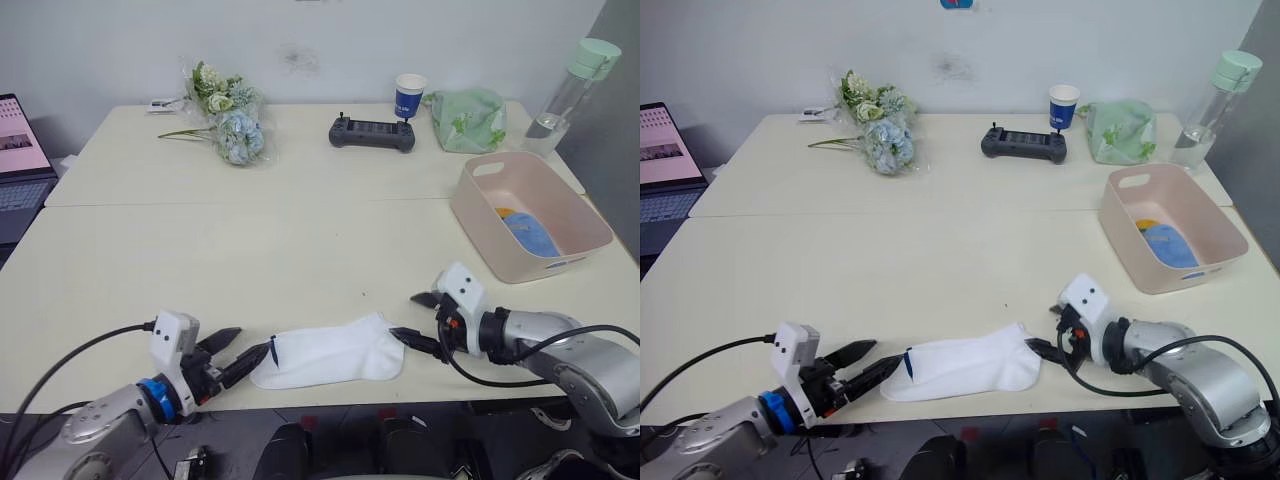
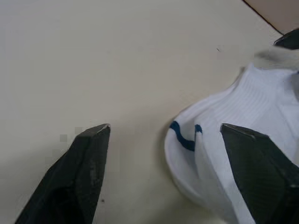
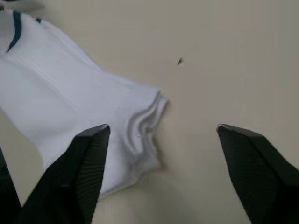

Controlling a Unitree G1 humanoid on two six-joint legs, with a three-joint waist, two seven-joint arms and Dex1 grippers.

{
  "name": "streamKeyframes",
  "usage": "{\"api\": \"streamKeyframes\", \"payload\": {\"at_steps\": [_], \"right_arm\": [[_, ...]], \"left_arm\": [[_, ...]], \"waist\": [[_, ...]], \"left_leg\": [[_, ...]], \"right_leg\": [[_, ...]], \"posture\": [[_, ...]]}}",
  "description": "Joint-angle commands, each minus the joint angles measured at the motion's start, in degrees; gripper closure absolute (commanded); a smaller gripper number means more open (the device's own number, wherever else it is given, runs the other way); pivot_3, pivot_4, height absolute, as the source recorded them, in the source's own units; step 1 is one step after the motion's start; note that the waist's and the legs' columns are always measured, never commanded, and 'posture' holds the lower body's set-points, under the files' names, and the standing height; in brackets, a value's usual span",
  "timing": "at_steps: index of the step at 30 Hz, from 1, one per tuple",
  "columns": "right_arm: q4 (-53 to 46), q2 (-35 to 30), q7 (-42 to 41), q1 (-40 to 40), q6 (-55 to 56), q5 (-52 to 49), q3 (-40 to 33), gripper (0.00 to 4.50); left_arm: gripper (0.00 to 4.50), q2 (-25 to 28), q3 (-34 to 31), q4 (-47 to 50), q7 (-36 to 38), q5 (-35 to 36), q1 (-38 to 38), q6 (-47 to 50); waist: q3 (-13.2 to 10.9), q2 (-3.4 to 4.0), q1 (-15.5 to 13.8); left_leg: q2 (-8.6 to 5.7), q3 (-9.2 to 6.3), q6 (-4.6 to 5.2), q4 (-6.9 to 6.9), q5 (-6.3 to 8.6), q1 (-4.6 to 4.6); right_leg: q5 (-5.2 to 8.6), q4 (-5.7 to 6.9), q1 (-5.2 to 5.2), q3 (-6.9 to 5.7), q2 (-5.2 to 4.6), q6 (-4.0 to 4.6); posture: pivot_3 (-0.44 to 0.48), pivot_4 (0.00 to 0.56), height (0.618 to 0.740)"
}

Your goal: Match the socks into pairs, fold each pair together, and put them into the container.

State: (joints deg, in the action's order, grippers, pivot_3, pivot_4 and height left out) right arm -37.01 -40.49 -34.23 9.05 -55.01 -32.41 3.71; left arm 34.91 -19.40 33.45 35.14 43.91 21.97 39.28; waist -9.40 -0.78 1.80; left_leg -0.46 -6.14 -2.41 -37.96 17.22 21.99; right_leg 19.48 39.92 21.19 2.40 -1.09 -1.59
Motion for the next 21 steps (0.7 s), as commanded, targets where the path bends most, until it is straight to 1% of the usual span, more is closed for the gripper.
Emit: {"api": "streamKeyframes", "payload": {"at_steps": [1,2,4,5,7,8,10,12,13,14,15,16,17,19,21], "right_arm": [[-2.93,1.78,-3.18,4.07,5.58,-1.98,-0.94,0.02],[-2.93,2.37,-3.4,4.96,6.56,-1.57,-0.08,0.02],[-2.56,3.36,-3.88,6.61,7.9,-0.25,2.46,0.47],[-1.98,3.51,-4.56,7.28,9.0,1.32,4.98,0.7],[-0.59,3.5,-5.73,8.03,11.3,4.15,9.18,1.38],[0.3,3.34,-6.48,8.19,12.79,5.87,11.32,1.75],[2.03,3.34,-7.72,8.05,15.46,8.5,14.64,2.51],[3.74,2.74,-9.56,7.9,18.71,11.66,18.08,3.22],[4.84,1.73,-10.69,7.71,20.71,14.27,20.45,3.61],[5.66,1.06,-11.53,7.54,22.21,16.19,22.03,3.9],[6.29,0.55,-12.13,7.28,23.22,17.53,23.03,4.35],[6.82,0.11,-12.64,6.88,23.77,18.51,23.79,4.5],[7.4,-0.36,-12.81,6.16,24.38,19.59,24.35,4.5],[8.48,-1.92,-12.32,3.36,24.83,21.62,24.42,4.5],[9.06,-2.92,-11.78,1.25,24.74,22.54,23.19,4.5]], "left_arm": [[0.7,3.62,-3.37,1.05,3.43,2.4,-4.34,-1.04],[0.7,4.69,-3.27,1.07,4.33,2.78,-5.49,-0.71],[0.7,7.19,-1.2,1.62,6.94,2.12,-7.56,-0.82],[0.89,9.13,1.65,2.23,9.58,-0.39,-8.23,-2.47],[1.31,11.99,6.11,2.85,13.91,-3.89,-9.02,-5.07],[1.62,13.18,8.43,2.71,15.9,-5.73,-9.3,-6.65],[2.25,13.77,12.43,1.46,18.04,-8.92,-10.03,-9.56],[2.87,13.0,16.52,-1.03,18.59,-12.52,-11.45,-12.04],[3.24,12.28,18.81,-3.06,18.21,-14.74,-12.28,-13.01],[3.5,11.75,20.36,-4.54,17.99,-16.37,-12.85,-13.78],[3.9,11.06,21.32,-5.86,17.49,-17.74,-13.3,-14.59],[4.18,10.28,22.04,-7.22,17.06,-18.64,-13.74,-15.05],[4.49,9.38,22.78,-8.93,16.66,-19.3,-14.24,-14.95],[4.49,8.14,24.56,-13.71,16.19,-22.14,-15.15,-16.35],[4.49,7.84,25.34,-15.93,16.06,-23.77,-15.39,-17.06]], "waist": [[0.0,0.0,0.0],[0.0,0.0,-0.01],[0.0,0.0,0.02],[0.0,0.0,0.03],[-0.02,0.02,0.04],[-0.02,0.02,0.04],[-0.03,0.04,0.03],[-0.05,0.07,0.02],[-0.05,0.07,0.0],[-0.05,0.07,0.0],[-0.05,0.07,0.02],[-0.05,0.07,0.02],[-0.06,0.04,0.02],[-0.05,0.04,-0.05],[-0.01,0.06,-0.12]], "left_leg": [[0.01,0.0,0.0,0.0,0.0,0.0],[0.0,-0.02,0.0,0.0,0.0,0.0],[0.0,-0.03,-0.01,0.0,-0.01,-0.01],[0.0,0.01,-0.03,0.0,-0.02,-0.01],[-0.01,0.02,-0.09,0.02,-0.05,-0.01],[-0.01,0.05,-0.2,0.05,-0.11,0.0],[0.01,0.04,-0.21,0.07,-0.12,0.0],[0.0,0.05,-0.21,0.07,-0.12,0.0],[0.0,0.04,-0.2,0.07,-0.11,-0.01],[0.0,0.04,-0.15,0.06,-0.08,-0.01],[0.0,0.04,-0.03,0.04,-0.02,-0.02],[-0.01,0.04,-0.02,0.04,-0.01,-0.02],[-0.01,0.04,-0.02,0.03,-0.01,-0.01],[0.0,-0.01,-0.01,0.03,-0.01,0.0],[0.01,-0.04,-0.01,0.03,-0.01,0.01]], "right_leg": [[0.0,0.01,0.0,-0.01,0.01,0.0],[0.0,0.01,-0.01,-0.04,0.01,0.0],[0.0,0.01,-0.02,-0.05,0.01,0.0],[0.0,0.0,-0.02,-0.02,0.0,0.0],[0.0,-0.06,-0.01,-0.02,0.0,0.0],[0.0,-0.07,0.01,0.0,0.0,0.0],[0.0,-0.08,0.02,-0.01,0.0,0.0],[0.0,-0.07,0.02,0.01,0.0,0.0],[0.0,-0.07,0.0,0.0,0.0,0.0],[0.0,-0.07,0.0,-0.01,-0.01,0.0],[0.0,-0.05,-0.01,-0.01,0.0,0.0],[0.0,-0.05,0.0,-0.01,0.0,0.0],[0.0,-0.04,0.0,-0.01,-0.01,0.0],[0.0,-0.04,0.0,-0.05,-0.01,0.0],[0.0,-0.04,0.0,-0.08,-0.01,0.0]], "posture": [[0.0,0.15,0.74],[0.0,0.15,0.74],[0.0,0.15,0.74],[0.0,0.15,0.74],[0.0,0.15,0.74],[0.0,0.15,0.74],[0.0,0.15,0.74],[0.0,0.15,0.74],[0.0,0.15,0.74],[0.0,0.15,0.74],[0.0,0.15,0.74],[0.0,0.15,0.74],[0.0,0.15,0.74],[0.0,0.15,0.74],[0.0,0.15,0.74]]}}
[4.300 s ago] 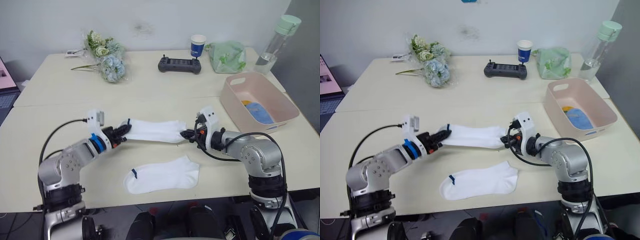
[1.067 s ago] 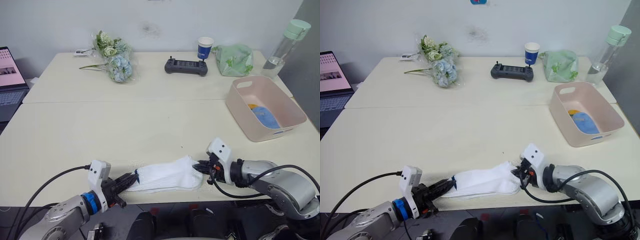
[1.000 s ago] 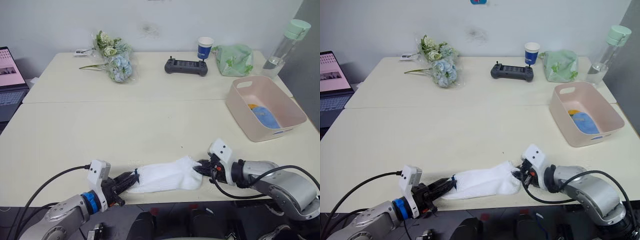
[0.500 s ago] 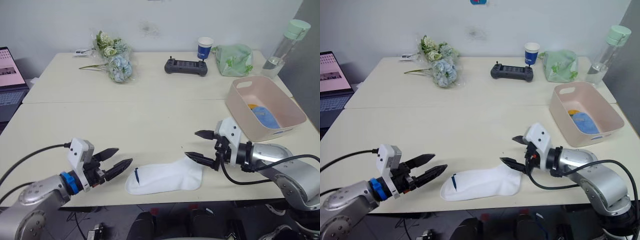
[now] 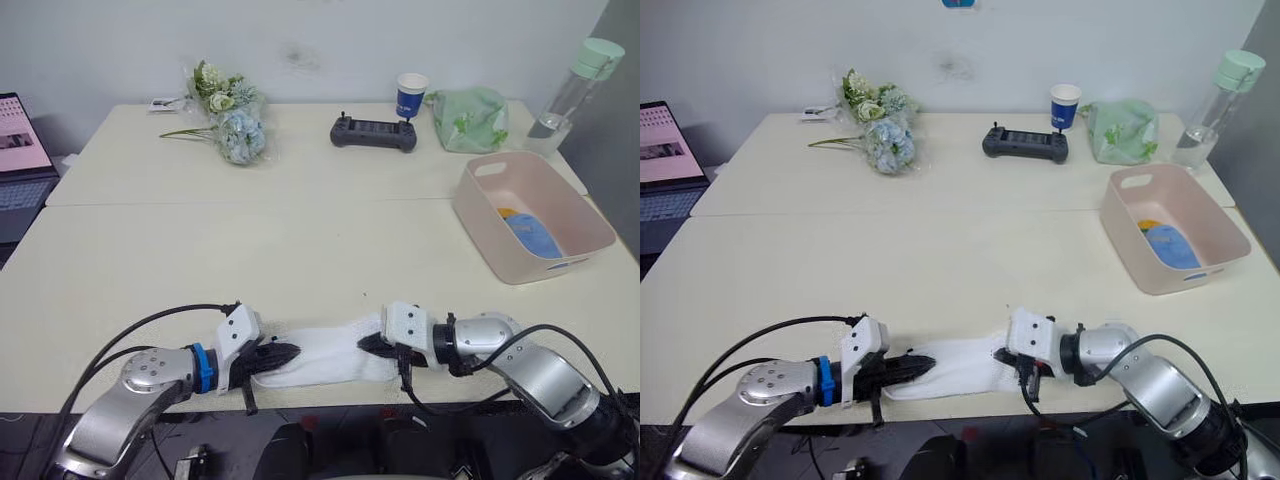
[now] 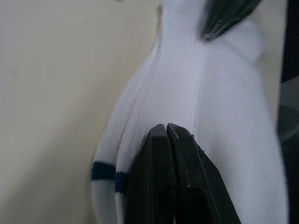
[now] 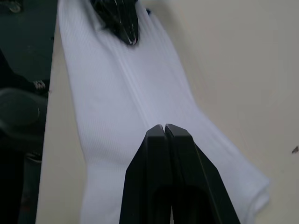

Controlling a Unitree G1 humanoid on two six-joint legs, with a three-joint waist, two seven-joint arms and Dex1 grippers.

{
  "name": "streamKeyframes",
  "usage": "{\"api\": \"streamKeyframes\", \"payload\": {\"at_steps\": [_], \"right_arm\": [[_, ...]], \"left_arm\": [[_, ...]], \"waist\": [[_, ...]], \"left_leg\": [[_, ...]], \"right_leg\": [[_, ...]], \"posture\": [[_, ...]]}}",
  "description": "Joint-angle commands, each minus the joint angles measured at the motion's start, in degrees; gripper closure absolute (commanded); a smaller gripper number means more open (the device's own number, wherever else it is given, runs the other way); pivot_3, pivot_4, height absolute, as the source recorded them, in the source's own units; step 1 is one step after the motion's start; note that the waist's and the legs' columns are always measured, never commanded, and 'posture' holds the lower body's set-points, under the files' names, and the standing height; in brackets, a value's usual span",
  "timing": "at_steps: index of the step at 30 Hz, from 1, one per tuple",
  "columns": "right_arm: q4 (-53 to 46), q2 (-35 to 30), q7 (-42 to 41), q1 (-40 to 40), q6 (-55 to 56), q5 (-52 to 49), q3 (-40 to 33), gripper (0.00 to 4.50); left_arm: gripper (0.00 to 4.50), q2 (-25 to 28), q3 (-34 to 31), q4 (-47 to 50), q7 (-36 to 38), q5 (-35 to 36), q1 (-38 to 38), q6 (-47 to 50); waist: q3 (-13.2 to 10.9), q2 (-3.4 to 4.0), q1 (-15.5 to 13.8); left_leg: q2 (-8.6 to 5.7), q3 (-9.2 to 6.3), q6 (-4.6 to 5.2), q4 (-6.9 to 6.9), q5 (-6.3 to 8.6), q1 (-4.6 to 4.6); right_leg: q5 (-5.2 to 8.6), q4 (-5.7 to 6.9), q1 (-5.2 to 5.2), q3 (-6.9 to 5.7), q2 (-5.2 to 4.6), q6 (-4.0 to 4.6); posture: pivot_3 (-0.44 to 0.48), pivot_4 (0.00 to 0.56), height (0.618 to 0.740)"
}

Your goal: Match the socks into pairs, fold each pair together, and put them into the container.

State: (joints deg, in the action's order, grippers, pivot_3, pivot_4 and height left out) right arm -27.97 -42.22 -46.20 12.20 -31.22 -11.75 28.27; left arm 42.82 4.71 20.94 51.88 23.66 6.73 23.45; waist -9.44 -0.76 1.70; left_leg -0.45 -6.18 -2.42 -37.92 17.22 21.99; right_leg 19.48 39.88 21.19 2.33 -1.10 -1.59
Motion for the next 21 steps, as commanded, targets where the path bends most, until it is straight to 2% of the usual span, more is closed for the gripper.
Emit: {"api": "streamKeyframes", "payload": {"at_steps": [1,4,9,13,17,21], "right_arm": [[0.28,-1.54,0.5,-2.85,0.65,1.84,-2.51,4.5],[0.83,-2.59,0.83,-5.13,-0.32,1.54,-5.75,4.5],[-1.34,-4.55,-0.36,-8.65,1.61,0.75,-9.68,4.5],[-8.69,0.54,0.62,-7.3,-1.61,-7.56,-14.22,4.5],[-7.77,5.71,3.92,-2.77,-4.64,-5.97,-11.94,4.5],[-2.38,7.03,5.97,-1.02,-4.4,-0.01,-7.36,4.5]], "left_arm": [[4.49,0.07,1.49,-3.75,-0.61,-3.96,-0.03,-1.24],[4.49,0.06,1.96,-4.2,-0.81,-5.21,0.75,-2.5],[4.49,-1.27,0.26,-1.42,-0.98,-3.22,0.79,-3.76],[4.49,1.17,-1.45,5.33,2.88,-0.16,0.47,-4.2],[4.49,0.84,-0.12,4.29,2.97,-1.69,-2.2,-4.75],[4.49,-0.47,3.17,-1.78,1.9,-6.76,-4.62,-6.59]], "waist": [[0.06,0.06,-0.02],[0.19,0.08,-0.02],[0.26,0.12,-0.03],[0.16,0.04,0.02],[0.15,0.07,0.16],[0.15,0.07,-0.01]], "left_leg": [[0.0,0.02,0.0,0.0,0.0,-0.04],[-0.04,0.04,0.02,-0.01,0.01,-0.16],[-0.04,-0.01,0.03,0.01,0.02,-0.38],[-0.01,-0.07,0.03,0.01,0.02,-0.34],[0.01,-0.07,0.03,0.02,0.02,-0.34],[-0.03,-0.07,0.02,0.02,0.01,-0.31]], "right_leg": [[0.0,0.0,-0.03,0.03,-0.01,0.0],[0.0,0.0,-0.17,0.05,-0.05,0.0],[0.0,-0.1,-0.49,0.0,-0.05,-0.01],[0.0,-0.12,-0.49,-0.04,-0.02,-0.01],[0.0,-0.06,-0.45,-0.03,0.02,0.0],[0.0,-0.14,-0.43,-0.05,0.01,0.0]], "posture": [[0.0,0.15,0.74],[0.0,0.15,0.74],[0.0,0.15,0.74],[0.0,0.15,0.74],[0.0,0.15,0.74],[0.0,0.15,0.74]]}}
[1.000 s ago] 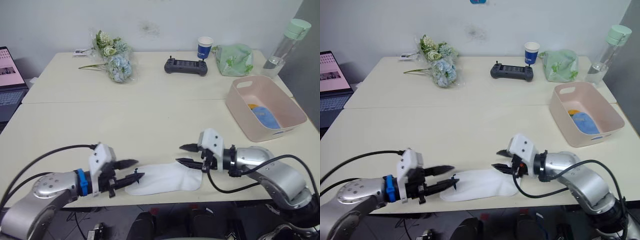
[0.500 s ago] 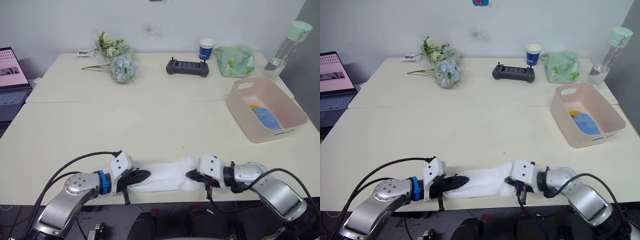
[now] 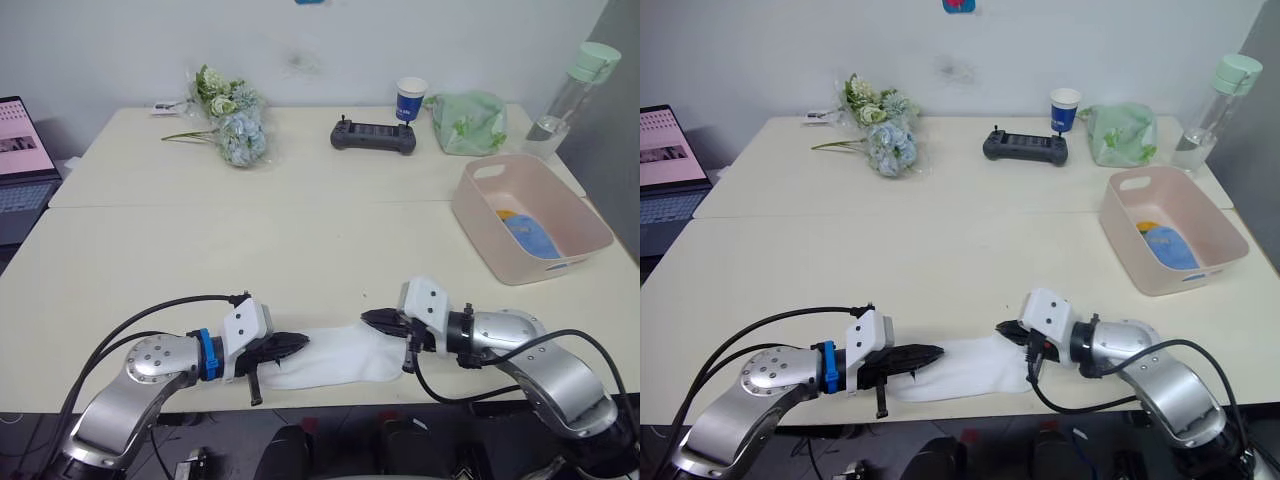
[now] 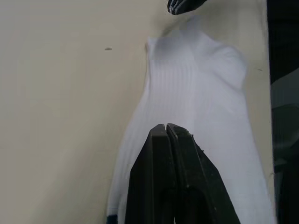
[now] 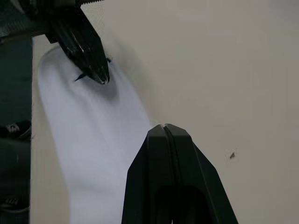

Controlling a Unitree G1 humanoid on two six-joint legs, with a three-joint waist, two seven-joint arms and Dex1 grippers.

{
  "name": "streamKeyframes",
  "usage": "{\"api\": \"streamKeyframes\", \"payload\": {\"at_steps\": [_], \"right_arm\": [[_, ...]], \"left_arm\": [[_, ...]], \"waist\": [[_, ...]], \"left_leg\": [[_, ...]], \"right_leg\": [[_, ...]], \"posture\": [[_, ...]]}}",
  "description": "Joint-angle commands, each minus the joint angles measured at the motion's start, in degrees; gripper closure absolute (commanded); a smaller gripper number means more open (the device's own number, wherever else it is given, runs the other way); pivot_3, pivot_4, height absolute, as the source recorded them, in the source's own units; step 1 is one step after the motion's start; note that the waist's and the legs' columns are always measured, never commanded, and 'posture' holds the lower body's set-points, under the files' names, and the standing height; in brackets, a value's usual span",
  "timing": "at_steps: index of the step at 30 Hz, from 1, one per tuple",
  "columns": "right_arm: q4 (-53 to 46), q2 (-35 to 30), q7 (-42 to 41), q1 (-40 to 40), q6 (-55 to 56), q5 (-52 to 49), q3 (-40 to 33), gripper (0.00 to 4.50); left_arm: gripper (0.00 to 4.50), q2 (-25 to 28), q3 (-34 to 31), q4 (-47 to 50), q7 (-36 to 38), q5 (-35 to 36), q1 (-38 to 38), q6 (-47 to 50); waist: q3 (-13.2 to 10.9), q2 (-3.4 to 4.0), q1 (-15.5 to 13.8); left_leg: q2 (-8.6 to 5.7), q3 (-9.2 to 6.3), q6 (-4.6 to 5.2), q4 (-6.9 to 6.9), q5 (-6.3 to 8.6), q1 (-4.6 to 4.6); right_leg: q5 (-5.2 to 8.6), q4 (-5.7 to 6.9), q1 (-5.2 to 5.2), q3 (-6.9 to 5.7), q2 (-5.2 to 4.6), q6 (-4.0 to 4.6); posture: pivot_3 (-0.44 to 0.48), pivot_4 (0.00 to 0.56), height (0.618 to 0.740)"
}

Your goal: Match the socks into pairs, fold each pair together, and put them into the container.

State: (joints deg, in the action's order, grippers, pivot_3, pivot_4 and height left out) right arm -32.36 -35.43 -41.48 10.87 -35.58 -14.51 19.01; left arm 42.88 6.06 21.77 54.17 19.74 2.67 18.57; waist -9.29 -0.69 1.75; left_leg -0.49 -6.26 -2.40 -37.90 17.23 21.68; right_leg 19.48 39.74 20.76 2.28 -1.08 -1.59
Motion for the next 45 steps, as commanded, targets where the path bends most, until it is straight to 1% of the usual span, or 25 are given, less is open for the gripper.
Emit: {"api": "streamKeyframes", "payload": {"at_steps": [1,6,9,12,14,16,19,21,24,26,29,32,34,37,40,42,43,45], "right_arm": [[2.83,0.18,1.48,0.29,-0.15,3.33,2.12,4.5],[4.24,-3.29,0.54,-1.6,-1.43,5.5,1.62,4.5],[4.19,-5.72,0.67,-3.61,-1.78,5.61,-0.69,4.5],[3.35,-6.16,0.72,-5.07,-0.56,4.9,-2.55,4.5],[1.24,-3.71,0.79,-6.43,2.45,1.53,-6.38,4.5],[-1.5,-1.59,0.42,-6.84,1.18,-2.74,-9.58,4.5],[-3.55,-0.85,0.87,-6.98,-1.25,-5.24,-12.51,4.5],[-3.8,-0.54,1.44,-7.37,-2.03,-6.37,-14.35,4.5],[-4.38,-0.39,1.09,-8.26,-4.18,-9.19,-16.09,3.94],[-5.21,-0.88,0.72,-9.06,-5.75,-10.73,-16.46,3.3],[-5.03,-0.65,2.3,-10.29,-7.54,-10.77,-16.02,2.17],[-4.19,-0.21,4.01,-10.99,-8.19,-9.8,-15.39,1.08],[-4.48,-0.69,3.84,-11.59,-8.05,-9.54,-15.04,0.43],[-5.44,-1.71,3.07,-12.32,-7.85,-9.63,-14.83,0.43],[-5.81,-2.88,2.76,-13.17,-6.51,-8.69,-14.48,0.43],[-5.87,-3.04,2.98,-13.62,-6.17,-8.65,-14.54,0.43],[-5.86,-3.07,3.11,-13.93,-5.88,-8.43,-14.43,0.43],[-5.88,-3.1,3.28,-14.31,-5.44,-8.1,-14.29,0.4]], "left_arm": [[4.49,-0.83,2.26,-3.64,-0.43,-3.48,-0.72,-1.9],[4.49,-0.77,3.66,-6.36,0.5,-5.95,-0.43,-3.56],[4.49,-0.84,3.34,-6.69,0.61,-5.76,-0.23,-3.4],[4.49,-1.02,3.19,-6.83,0.69,-5.53,-0.25,-3.83],[4.49,-1.52,2.63,-6.29,0.61,-4.76,-0.37,-4.3],[4.49,-2.07,1.5,-5.16,0.92,-3.29,-0.71,-5.03],[4.49,-1.56,-0.14,-2.2,2.35,-0.25,-1.67,-3.83],[4.49,-0.87,-0.25,-0.83,3.36,0.46,-2.29,-3.23],[4.5,0.14,0.33,-0.06,5.13,0.09,-2.13,-3.77],[4.5,0.43,0.44,0.26,5.68,0.0,-1.68,-3.88],[4.5,0.18,0.83,0.9,5.87,-0.37,-1.28,-4.06],[4.5,-0.49,0.84,1.56,4.96,-0.47,-1.48,-3.47],[4.5,-0.78,-0.53,2.13,3.74,0.69,-1.44,-1.57],[4.5,-0.49,-4.25,3.38,2.16,4.14,-0.5,2.18],[4.5,-0.1,-10.83,4.68,-0.25,9.53,1.54,7.76],[4.5,0.38,-13.48,4.82,-0.26,11.34,3.0,9.25],[4.5,1.15,-15.81,3.74,-1.25,11.81,4.36,11.73],[4.1,1.76,-19.17,2.21,-2.92,13.04,6.06,15.44]], "waist": [[0.0,0.0,-0.07],[0.02,0.01,-0.11],[0.06,0.01,-0.13],[0.09,0.0,-0.11],[0.09,0.0,-0.13],[0.08,0.01,-0.11],[0.06,0.02,-0.07],[0.06,0.01,-0.08],[0.06,0.02,-0.08],[0.05,0.03,-0.04],[0.04,0.03,-0.04],[0.05,0.03,-0.06],[0.04,0.03,-0.06],[0.04,0.03,0.04],[0.04,0.03,0.12],[0.04,0.03,0.07],[0.04,0.03,0.04],[0.04,0.03,0.13]], "left_leg": [[-0.01,0.0,0.0,0.0,0.0,0.06],[-0.02,0.02,-0.01,-0.01,-0.01,0.16],[-0.02,0.01,0.0,-0.01,0.0,0.07],[-0.02,0.01,0.01,-0.01,0.01,0.05],[-0.02,0.01,0.02,-0.01,0.01,0.02],[-0.02,0.01,0.02,-0.02,0.01,0.03],[-0.01,0.0,0.01,-0.02,0.01,0.05],[0.0,-0.03,0.01,-0.02,0.01,0.06],[-0.01,-0.01,0.01,-0.01,0.0,0.06],[0.0,0.0,0.01,0.0,0.0,0.06],[0.02,-0.01,0.01,0.0,0.01,0.07],[0.0,0.01,0.02,-0.01,0.01,0.07],[0.0,0.01,0.02,-0.01,0.01,0.07],[0.01,0.0,0.02,0.0,0.01,0.08],[0.03,0.01,0.02,0.0,0.01,0.07],[0.04,0.0,0.02,0.0,0.01,0.07],[0.04,-0.01,0.02,0.0,0.01,0.07],[0.04,0.02,0.02,0.0,0.01,0.07]], "right_leg": [[0.0,-0.02,0.05,-0.01,0.0,0.0],[0.0,0.01,0.17,0.03,-0.05,0.0],[0.0,0.0,0.07,0.02,-0.05,0.0],[0.0,-0.02,0.01,0.01,-0.06,0.0],[0.0,-0.01,-0.02,0.01,-0.05,0.0],[0.0,0.0,-0.01,0.01,-0.05,0.0],[0.0,0.03,0.01,0.01,-0.05,0.0],[0.0,0.03,0.02,-0.02,-0.04,0.0],[0.0,0.03,0.02,-0.01,-0.04,0.0],[0.0,0.02,0.03,0.0,-0.03,0.0],[0.0,0.03,0.06,0.0,-0.01,0.0],[0.0,0.03,0.05,0.03,-0.01,0.0],[0.0,0.03,0.05,0.02,-0.01,0.0],[0.0,0.03,0.06,0.01,-0.01,0.0],[0.0,0.05,0.07,0.02,0.0,0.0],[0.0,0.05,0.08,0.01,0.01,0.0],[0.0,0.04,0.08,0.01,0.0,-0.01],[0.0,0.04,0.08,0.03,0.0,-0.01]], "posture": [[0.0,0.15,0.74],[0.0,0.15,0.74],[0.0,0.15,0.74],[0.0,0.15,0.74],[0.0,0.15,0.74],[0.0,0.15,0.74],[0.0,0.15,0.74],[0.0,0.15,0.74],[0.0,0.15,0.74],[0.0,0.15,0.74],[0.0,0.15,0.74],[0.0,0.15,0.74],[0.0,0.15,0.74],[0.0,0.15,0.74],[0.0,0.15,0.74],[0.0,0.15,0.74],[0.0,0.15,0.74],[0.0,0.15,0.74]]}}
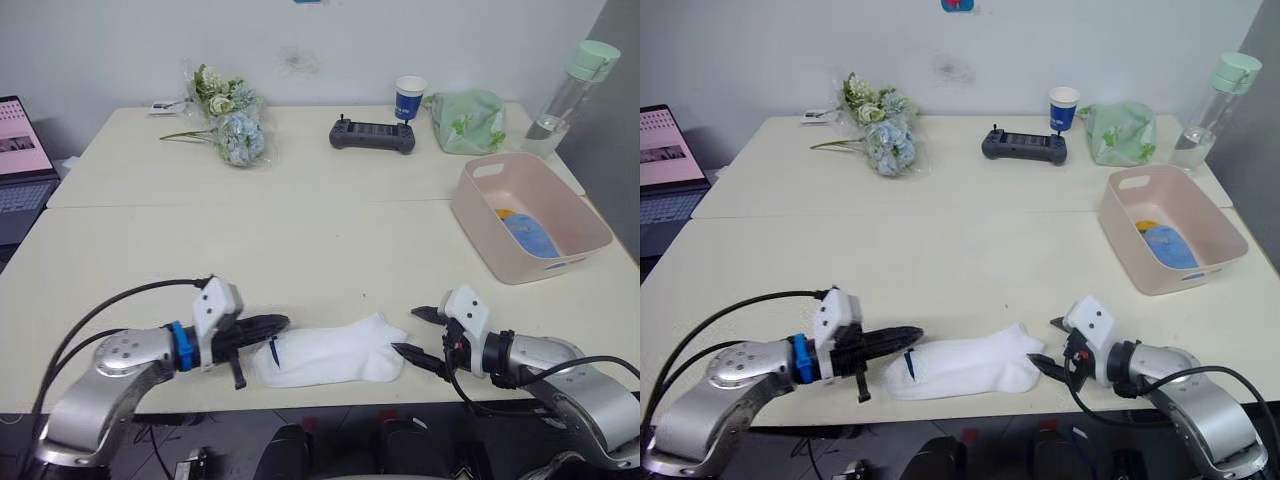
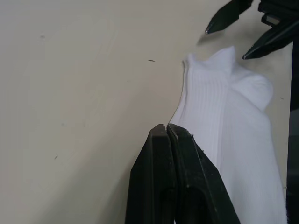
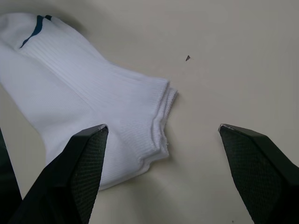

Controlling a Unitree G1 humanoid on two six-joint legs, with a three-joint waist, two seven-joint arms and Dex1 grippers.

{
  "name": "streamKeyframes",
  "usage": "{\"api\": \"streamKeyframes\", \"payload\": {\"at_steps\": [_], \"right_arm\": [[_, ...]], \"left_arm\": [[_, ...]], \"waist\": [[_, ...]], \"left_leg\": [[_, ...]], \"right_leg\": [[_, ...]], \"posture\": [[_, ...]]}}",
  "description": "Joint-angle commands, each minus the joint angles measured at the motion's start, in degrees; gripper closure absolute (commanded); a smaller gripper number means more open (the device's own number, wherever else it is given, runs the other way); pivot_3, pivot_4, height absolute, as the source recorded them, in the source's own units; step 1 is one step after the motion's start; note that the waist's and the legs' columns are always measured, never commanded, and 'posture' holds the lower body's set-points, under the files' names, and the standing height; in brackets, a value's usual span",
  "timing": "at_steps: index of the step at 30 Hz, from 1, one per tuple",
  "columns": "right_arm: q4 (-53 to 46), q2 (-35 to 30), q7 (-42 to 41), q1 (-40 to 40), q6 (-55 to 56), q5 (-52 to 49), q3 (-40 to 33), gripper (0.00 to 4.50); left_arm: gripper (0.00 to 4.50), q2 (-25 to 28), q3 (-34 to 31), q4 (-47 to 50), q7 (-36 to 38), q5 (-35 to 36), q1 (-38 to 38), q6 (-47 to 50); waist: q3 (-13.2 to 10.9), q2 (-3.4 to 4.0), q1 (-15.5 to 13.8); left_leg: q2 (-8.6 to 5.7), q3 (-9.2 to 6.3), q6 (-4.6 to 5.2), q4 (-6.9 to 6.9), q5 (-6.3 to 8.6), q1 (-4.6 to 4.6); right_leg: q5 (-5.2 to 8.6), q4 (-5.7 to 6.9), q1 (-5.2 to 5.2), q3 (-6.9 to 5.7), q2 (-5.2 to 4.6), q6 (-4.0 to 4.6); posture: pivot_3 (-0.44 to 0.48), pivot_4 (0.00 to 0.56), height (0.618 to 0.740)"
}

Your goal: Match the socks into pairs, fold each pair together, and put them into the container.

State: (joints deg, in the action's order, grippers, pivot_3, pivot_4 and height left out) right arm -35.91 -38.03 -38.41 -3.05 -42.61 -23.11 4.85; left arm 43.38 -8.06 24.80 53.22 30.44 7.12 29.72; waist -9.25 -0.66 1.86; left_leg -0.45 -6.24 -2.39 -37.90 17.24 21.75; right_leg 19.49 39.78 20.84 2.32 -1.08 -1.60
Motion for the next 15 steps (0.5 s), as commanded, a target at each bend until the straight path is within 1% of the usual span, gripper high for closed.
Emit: {"api": "streamKeyframes", "payload": {"at_steps": [1,2,5,8,11,15], "right_arm": [[-2.34,-0.48,0.25,-0.49,1.71,0.56,-0.12,0.4],[-2.38,-0.43,0.28,-0.55,1.74,0.6,-0.16,0.4],[-2.16,-0.26,0.41,-0.49,1.84,0.86,0.03,0.4],[-1.67,0.04,0.57,-0.18,1.65,1.46,0.9,0.4],[-1.11,0.16,1.03,-0.04,1.22,2.6,2.55,0.4],[-0.47,-0.16,2.53,0.62,0.13,4.71,4.86,0.4]], "left_arm": [[3.87,1.24,-5.96,-0.97,-2.53,3.1,1.94,5.58],[3.59,1.41,-6.59,-0.93,-2.58,3.66,2.53,6.47],[2.6,1.15,-8.69,0.47,-3.78,8.32,4.35,13.25],[1.67,0.45,-7.54,2.24,-5.17,10.2,5.57,16.66],[1.67,-1.37,-4.69,2.91,-6.94,10.65,5.07,18.5],[1.67,-2.24,0.88,1.45,-8.13,5.71,3.93,15.71]], "waist": [[-0.01,0.01,-0.02],[-0.02,0.01,-0.06],[-0.01,0.01,-0.08],[-0.02,0.0,-0.09],[-0.01,0.01,-0.13],[0.01,0.01,-0.17]], "left_leg": [[0.0,0.0,0.0,0.01,0.0,-0.01],[0.0,-0.02,0.0,0.01,0.0,0.0],[-0.01,-0.02,0.0,-0.01,0.0,0.0],[-0.01,-0.02,0.0,-0.01,0.0,0.01],[-0.01,-0.02,-0.01,0.0,0.0,0.01],[-0.02,-0.01,-0.02,-0.01,-0.01,0.0]], "right_leg": [[0.0,0.0,0.0,0.0,0.0,0.0],[0.0,0.01,0.01,-0.02,0.0,0.0],[0.0,0.0,-0.01,-0.01,-0.01,0.0],[0.0,-0.02,0.0,-0.01,-0.03,0.0],[0.0,-0.01,0.0,0.0,-0.03,0.0],[0.0,-0.02,-0.01,0.0,-0.03,0.0]], "posture": [[0.0,0.15,0.74],[0.0,0.15,0.74],[0.0,0.15,0.74],[0.0,0.15,0.74],[0.0,0.15,0.74],[0.0,0.15,0.74]]}}
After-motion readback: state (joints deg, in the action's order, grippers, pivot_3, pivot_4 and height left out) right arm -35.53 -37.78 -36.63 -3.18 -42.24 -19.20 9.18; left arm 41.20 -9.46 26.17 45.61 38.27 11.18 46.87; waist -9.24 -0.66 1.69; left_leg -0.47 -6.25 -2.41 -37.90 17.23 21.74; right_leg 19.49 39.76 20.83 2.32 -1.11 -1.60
